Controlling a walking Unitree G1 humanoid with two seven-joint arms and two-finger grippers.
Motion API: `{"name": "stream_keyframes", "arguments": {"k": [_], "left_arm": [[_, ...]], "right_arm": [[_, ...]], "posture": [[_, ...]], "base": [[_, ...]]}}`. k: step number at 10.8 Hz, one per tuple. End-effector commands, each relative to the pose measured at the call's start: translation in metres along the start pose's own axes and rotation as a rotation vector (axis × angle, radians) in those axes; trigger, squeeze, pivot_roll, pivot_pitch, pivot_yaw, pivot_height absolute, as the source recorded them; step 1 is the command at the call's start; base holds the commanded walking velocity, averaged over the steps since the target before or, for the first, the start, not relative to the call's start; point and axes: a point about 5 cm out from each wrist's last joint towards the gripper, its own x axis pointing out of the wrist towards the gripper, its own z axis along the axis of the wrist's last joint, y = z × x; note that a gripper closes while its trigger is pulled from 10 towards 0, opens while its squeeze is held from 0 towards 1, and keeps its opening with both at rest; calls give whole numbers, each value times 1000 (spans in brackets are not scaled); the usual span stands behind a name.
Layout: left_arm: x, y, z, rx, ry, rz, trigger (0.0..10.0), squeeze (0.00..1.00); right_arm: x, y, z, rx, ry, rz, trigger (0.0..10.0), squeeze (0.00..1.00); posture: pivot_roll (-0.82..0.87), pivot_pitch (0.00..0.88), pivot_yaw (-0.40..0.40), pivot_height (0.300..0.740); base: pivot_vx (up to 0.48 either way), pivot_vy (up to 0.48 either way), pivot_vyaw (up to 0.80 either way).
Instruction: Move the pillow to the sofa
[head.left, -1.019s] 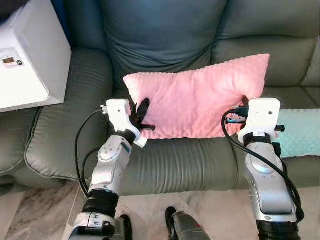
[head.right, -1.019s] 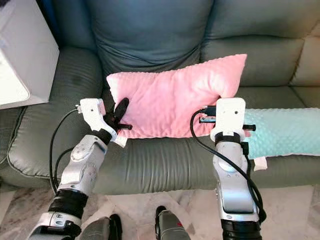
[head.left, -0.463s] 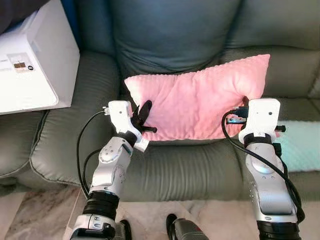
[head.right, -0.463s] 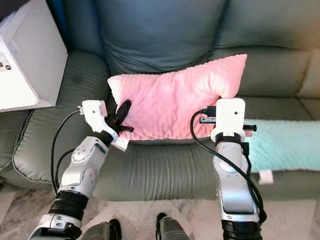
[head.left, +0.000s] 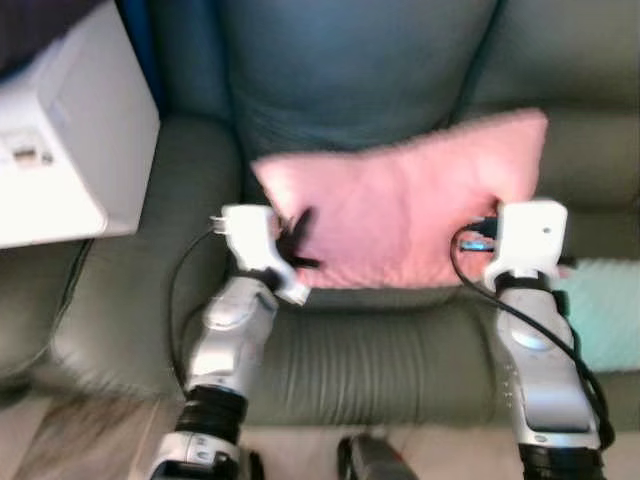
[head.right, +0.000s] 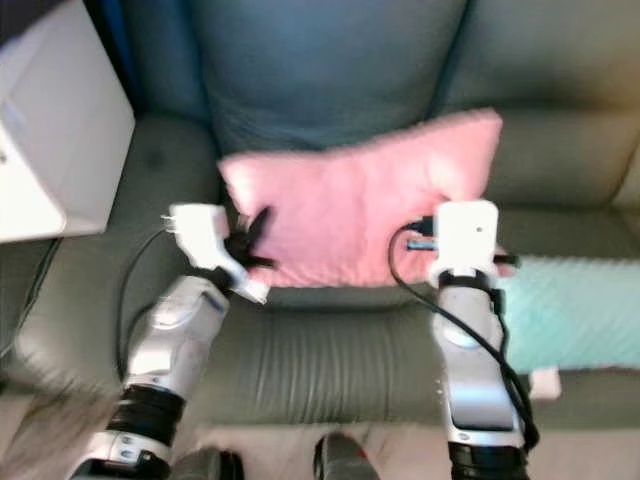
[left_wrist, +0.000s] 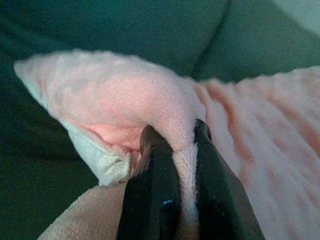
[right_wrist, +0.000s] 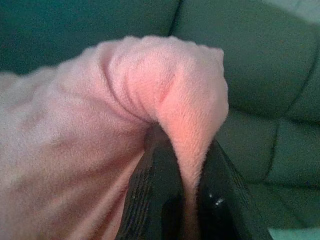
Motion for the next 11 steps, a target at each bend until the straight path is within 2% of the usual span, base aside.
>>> {"name": "stream_keyframes", "arguments": {"k": [1,11], "left_arm": [[-4,5,3,14,-8,4,10000,0],[-4,5,3,14,-8,4,10000,0]], "right_arm": [[-1,4,4,6,-21,10,10000,0],[-1,4,4,6,-21,10,10000,0]], "posture": [[-184,221,-34,740],[-184,221,-34,740]], "base": [[270,0,0],[270,0,0]]}}
